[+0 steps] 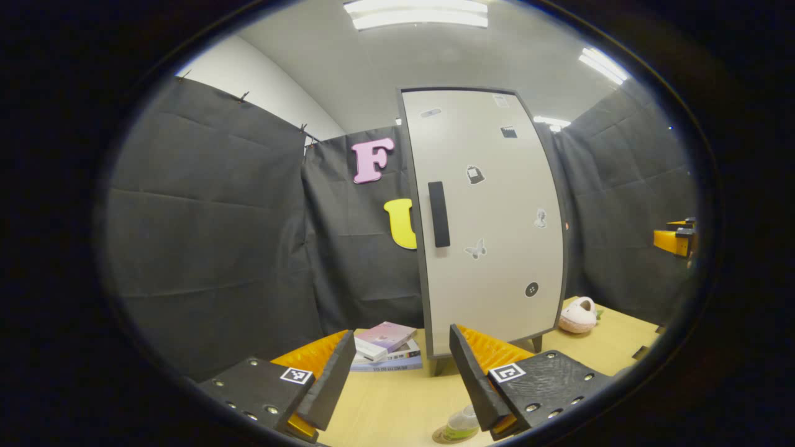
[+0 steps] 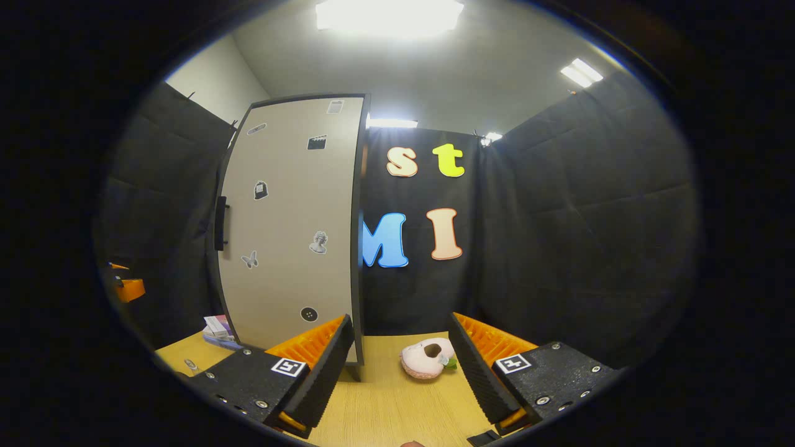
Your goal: Open the cabinet door with the right hand, grasp the bottle in the cabinet with the left hand and place it on the coaster, then close the cabinet door with the right hand.
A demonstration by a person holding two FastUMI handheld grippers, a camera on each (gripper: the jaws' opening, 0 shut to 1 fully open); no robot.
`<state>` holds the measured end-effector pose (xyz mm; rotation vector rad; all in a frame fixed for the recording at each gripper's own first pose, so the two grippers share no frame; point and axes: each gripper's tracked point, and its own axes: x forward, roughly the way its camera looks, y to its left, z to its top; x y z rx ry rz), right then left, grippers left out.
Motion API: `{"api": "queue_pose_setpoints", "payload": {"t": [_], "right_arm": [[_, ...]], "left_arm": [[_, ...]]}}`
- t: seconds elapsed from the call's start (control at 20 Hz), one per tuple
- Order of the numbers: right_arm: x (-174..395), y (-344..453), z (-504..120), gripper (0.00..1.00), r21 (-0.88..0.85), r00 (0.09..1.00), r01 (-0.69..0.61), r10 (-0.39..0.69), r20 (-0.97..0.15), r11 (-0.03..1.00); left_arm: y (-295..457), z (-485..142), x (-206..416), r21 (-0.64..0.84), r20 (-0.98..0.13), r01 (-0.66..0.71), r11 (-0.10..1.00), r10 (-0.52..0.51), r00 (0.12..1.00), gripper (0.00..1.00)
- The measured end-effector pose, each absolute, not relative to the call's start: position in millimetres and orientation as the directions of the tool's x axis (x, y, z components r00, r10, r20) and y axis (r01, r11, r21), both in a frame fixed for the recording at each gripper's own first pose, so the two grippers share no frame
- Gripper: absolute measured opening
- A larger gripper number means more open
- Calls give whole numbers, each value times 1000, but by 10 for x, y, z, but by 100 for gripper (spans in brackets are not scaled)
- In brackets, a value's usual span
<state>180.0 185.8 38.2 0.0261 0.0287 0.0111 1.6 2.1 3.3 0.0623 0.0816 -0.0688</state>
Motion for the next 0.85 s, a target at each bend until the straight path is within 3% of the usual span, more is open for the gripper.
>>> {"api": "queue_pose_setpoints", "payload": {"t": [0.55,0.6,0.65,0.8,0.85], "right_arm": [[1836,1881,363,95,24,1000,-12,13,-25,1000],[1843,1871,359,95,22,1000,-13,14,-25,1000],[1836,1872,368,95,21,1000,-14,14,-23,1000],[1831,1892,387,95,16,1000,-16,17,-15,1000],[1827,1895,395,95,17,1000,-19,19,-11,1000]], "left_arm": [[0,13,30,63,-84,76,995,-70,994,92],[4,18,33,64,-81,75,995,-70,994,87],[6,25,34,65,-79,74,995,-68,994,91],[18,45,33,60,-76,71,996,-67,995,87],[22,39,30,59,-77,69,996,-65,995,92]]}}
